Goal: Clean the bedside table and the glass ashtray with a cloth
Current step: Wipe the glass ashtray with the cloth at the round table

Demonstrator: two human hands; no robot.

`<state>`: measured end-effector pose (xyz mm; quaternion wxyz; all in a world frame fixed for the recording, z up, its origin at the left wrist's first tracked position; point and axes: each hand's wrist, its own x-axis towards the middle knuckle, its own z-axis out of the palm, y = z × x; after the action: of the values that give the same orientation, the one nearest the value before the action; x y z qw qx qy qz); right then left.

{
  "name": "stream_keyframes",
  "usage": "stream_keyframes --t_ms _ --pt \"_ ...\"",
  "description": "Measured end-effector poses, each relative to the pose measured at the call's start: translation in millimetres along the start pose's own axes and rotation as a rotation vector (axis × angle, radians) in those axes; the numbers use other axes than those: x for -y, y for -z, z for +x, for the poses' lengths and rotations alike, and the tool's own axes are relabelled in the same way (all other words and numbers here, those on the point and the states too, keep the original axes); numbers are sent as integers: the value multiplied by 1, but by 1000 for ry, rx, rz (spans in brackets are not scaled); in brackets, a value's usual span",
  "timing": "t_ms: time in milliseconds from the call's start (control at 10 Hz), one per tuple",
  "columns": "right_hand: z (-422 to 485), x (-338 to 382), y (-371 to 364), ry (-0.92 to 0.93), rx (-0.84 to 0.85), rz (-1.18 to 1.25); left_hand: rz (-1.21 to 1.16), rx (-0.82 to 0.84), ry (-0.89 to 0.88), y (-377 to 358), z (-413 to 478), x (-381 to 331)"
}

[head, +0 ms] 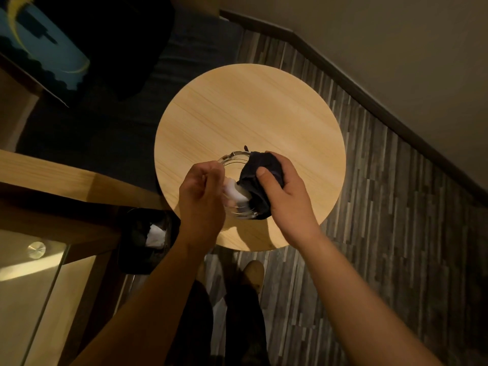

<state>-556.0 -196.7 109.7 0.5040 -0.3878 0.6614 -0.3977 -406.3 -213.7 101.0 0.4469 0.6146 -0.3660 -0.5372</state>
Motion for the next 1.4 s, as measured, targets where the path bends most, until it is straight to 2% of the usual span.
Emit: stream_keyframes --t_ms 100,200,300,400,500,600,700,800,900,1000,1100,1200,1300,1400 --pt "-12 -5 -16 -2 -165 59 31 -126 -38 -12 -5 2" --pt "-21 -7 -29 -15 -271 113 -39 -202 -37 -23 -12 2" --pt "-20 -7 -25 -3 -261 105 -64 -184 -5 -24 -17 5" --pt "-6 -3 1 34 -127 11 -196 93 142 -1 4 6" --pt "10 5 30 86 84 -84 -10 511 101 23 35 -6" --pt "20 11 37 76 203 -137 340 567 -40 16 49 -10" --pt "18 7 25 60 85 -20 396 405 -65 0 41 -18" --pt "6 -3 3 7 -123 115 238 182 2 -14 31 -9" --pt "-10 -12 -18 -9 -287 106 269 -30 4 -32 16 2" --pt "-14 -14 -16 -6 -279 73 217 22 48 -28 16 9" --pt "-1 -7 13 24 -119 14 128 314 191 -5 38 4" --pt "14 6 42 80 134 -102 -4 599 330 6 59 -13" --pt "22 14 47 93 176 -143 374 653 56 -5 62 -18" --pt "15 10 29 59 -59 -2 276 432 48 -21 51 -21"
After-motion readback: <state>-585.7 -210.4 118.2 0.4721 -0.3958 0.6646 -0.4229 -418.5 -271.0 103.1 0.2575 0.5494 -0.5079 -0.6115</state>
